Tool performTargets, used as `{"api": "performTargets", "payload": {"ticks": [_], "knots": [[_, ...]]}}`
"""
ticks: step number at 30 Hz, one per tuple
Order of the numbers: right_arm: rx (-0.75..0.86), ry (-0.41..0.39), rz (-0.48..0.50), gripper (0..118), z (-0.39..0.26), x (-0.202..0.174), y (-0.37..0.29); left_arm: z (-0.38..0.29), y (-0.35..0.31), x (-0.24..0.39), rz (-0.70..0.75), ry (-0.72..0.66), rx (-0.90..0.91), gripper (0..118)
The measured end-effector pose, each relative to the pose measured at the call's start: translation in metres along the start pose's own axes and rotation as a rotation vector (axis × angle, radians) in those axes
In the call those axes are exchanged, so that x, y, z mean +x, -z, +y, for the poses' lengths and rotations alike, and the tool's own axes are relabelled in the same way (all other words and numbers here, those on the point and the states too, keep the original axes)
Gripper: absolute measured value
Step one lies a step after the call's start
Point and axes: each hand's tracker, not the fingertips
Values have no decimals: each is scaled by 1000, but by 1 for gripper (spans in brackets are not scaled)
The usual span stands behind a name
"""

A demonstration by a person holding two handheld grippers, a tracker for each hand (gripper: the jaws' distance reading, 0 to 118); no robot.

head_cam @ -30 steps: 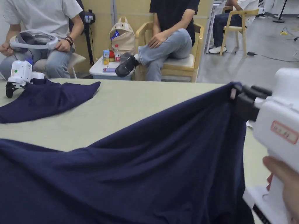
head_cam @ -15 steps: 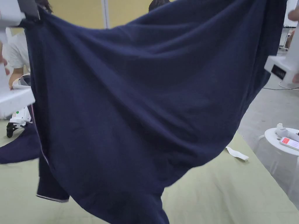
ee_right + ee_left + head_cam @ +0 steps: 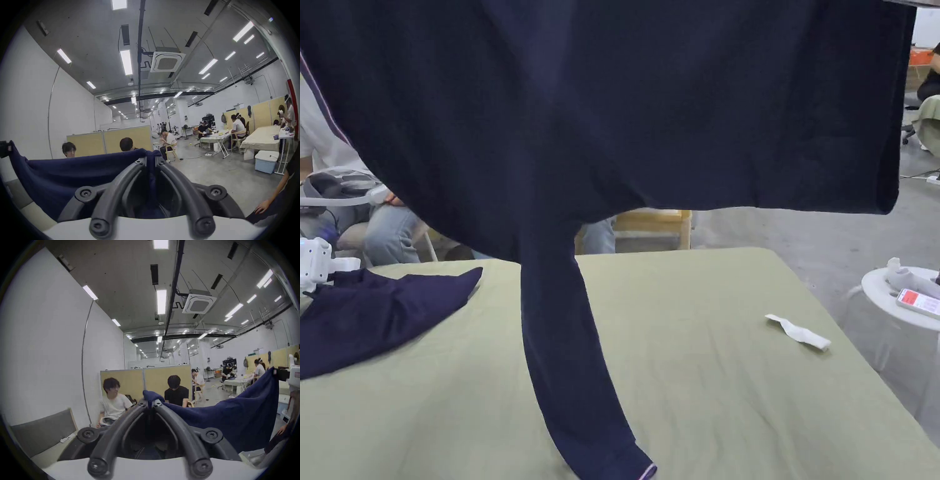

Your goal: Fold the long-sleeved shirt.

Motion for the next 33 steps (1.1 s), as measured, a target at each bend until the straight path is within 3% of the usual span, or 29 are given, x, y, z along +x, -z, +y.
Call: {"api": "performTargets", "payload": {"ticks": [7, 9, 14, 17, 24, 30, 33], "knots": [[-182, 0, 57, 9, -161, 32, -20, -145, -10, 7, -101, -15, -215, 0], [-253, 39, 81, 9, -218, 44, -43, -202, -13, 6, -140, -26, -289, 0], [-374, 71, 92, 9, -360, 77, -112, -349, -97, 15, -198, -100, -456, 0], [-419, 29, 86, 9, -416, 91, -168, -415, -146, 12, -177, -122, -498, 0], [-476, -14, 78, 9, -457, 112, -316, -476, -288, 4, -145, -176, -574, 0], [-548, -29, 57, 9, -455, 130, -414, -473, -384, -2, -137, -147, -608, 0], [-588, -94, 15, 9, -452, 141, -450, -477, -422, -10, -124, -107, -622, 0]]}}
